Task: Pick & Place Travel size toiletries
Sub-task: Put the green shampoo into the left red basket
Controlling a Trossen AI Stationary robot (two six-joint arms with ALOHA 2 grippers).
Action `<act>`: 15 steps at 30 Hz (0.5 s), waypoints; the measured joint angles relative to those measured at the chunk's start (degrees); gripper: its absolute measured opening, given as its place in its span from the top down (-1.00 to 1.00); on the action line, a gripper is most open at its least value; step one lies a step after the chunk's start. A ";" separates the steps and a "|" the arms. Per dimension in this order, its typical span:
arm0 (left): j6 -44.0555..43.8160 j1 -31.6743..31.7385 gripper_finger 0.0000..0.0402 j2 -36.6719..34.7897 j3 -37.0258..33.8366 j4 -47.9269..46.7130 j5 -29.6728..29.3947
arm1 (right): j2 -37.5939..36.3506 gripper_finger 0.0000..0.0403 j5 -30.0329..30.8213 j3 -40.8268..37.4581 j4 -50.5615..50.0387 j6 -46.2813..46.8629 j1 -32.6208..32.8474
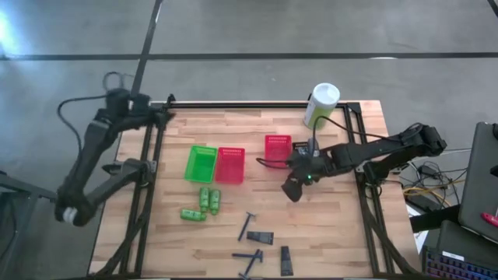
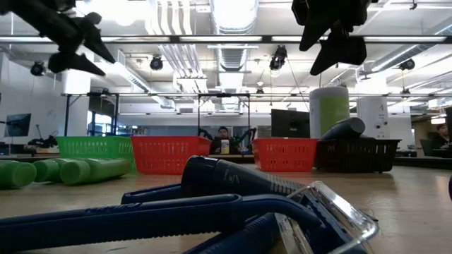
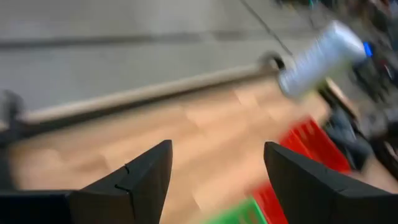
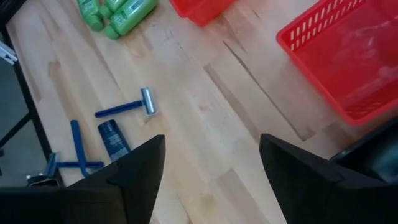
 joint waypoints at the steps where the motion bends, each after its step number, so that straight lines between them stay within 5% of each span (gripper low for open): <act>1: -0.67 -2.97 -0.29 0.52 -0.56 -0.37 0.01 | 0.00 -0.30 -0.01 0.00 0.02 -0.43 -0.39; 7: -6.97 -27.30 -0.29 1.76 -3.84 1.18 -8.17 | 0.00 -0.34 -0.01 0.00 0.00 -1.67 -3.06; 15: -27.12 -79.27 -0.29 1.44 -4.17 2.05 -38.51 | 0.00 -0.33 -0.47 0.00 0.00 -1.68 -4.01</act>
